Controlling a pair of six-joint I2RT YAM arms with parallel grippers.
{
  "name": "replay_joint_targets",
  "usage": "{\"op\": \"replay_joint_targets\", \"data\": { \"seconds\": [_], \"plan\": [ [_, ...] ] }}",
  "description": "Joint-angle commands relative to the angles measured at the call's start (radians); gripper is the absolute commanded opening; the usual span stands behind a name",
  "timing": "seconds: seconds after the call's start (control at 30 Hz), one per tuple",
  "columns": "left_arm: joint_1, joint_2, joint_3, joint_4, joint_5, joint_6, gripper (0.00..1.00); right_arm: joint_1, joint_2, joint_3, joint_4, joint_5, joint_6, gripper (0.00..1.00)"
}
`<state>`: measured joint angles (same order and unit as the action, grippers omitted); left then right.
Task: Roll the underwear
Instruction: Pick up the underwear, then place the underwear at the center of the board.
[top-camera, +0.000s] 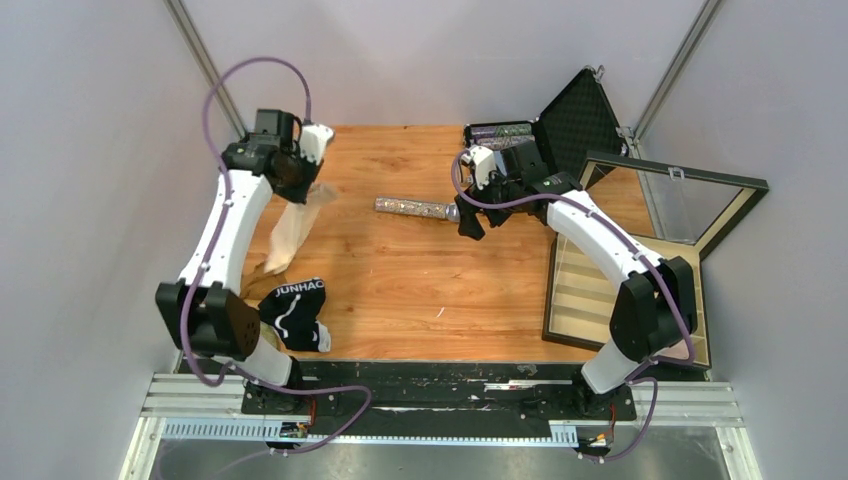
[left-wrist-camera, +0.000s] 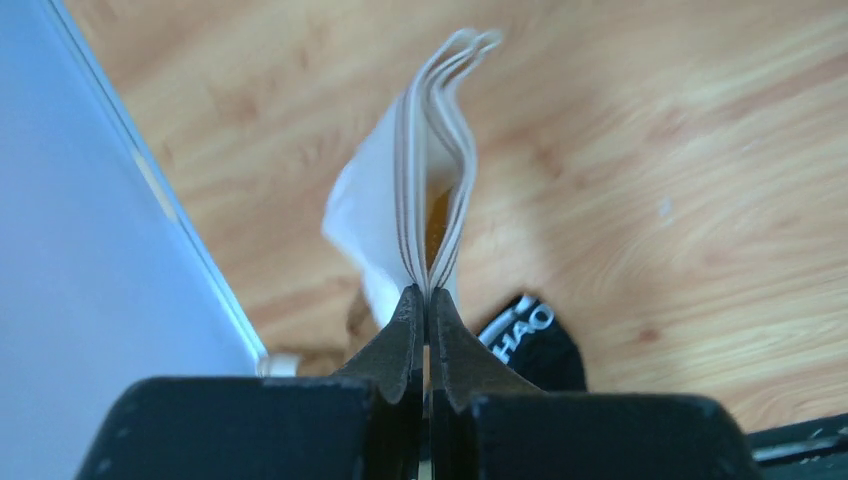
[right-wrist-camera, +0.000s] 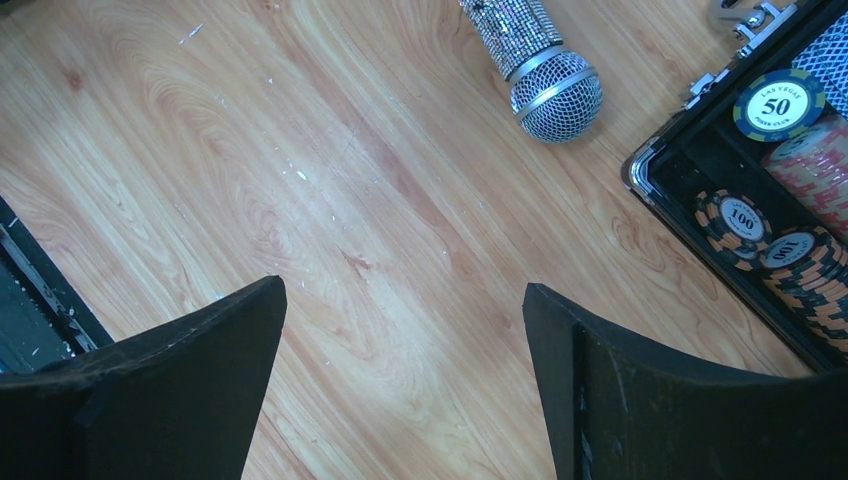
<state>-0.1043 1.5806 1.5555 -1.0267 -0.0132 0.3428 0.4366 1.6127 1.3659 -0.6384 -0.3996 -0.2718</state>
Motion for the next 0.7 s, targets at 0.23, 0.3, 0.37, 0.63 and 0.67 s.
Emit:
{"op": "replay_joint_targets", "data": {
  "seconds": [0.23, 0.3, 0.37, 0.63, 0.67],
  "plan": [
    [-0.075, -0.160, 0.222, -0.114, 0.657, 0.011, 0.00, 0.003, 0.001, 0.095, 0.019, -0.101, -0.114, 0.91],
    [-0.094, -0.184, 0.184, -0.109, 0.703, 0.009, 0.00, 0.003, -0.020, 0.083, 0.018, -0.131, -0.154, 0.91],
    [-0.106, -0.198, 0.142, -0.117, 0.745, 0.009, 0.00, 0.002, -0.046, 0.064, 0.018, -0.176, -0.182, 0.91],
    [-0.117, -0.146, -0.039, -0.060, 0.722, 0.094, 0.00, 0.002, -0.082, -0.045, 0.025, -0.266, -0.273, 0.89],
    [-0.116, -0.131, -0.069, -0.034, 0.686, 0.094, 0.00, 0.002, -0.079, -0.053, 0.029, -0.268, -0.274, 0.89]
  ]
}}
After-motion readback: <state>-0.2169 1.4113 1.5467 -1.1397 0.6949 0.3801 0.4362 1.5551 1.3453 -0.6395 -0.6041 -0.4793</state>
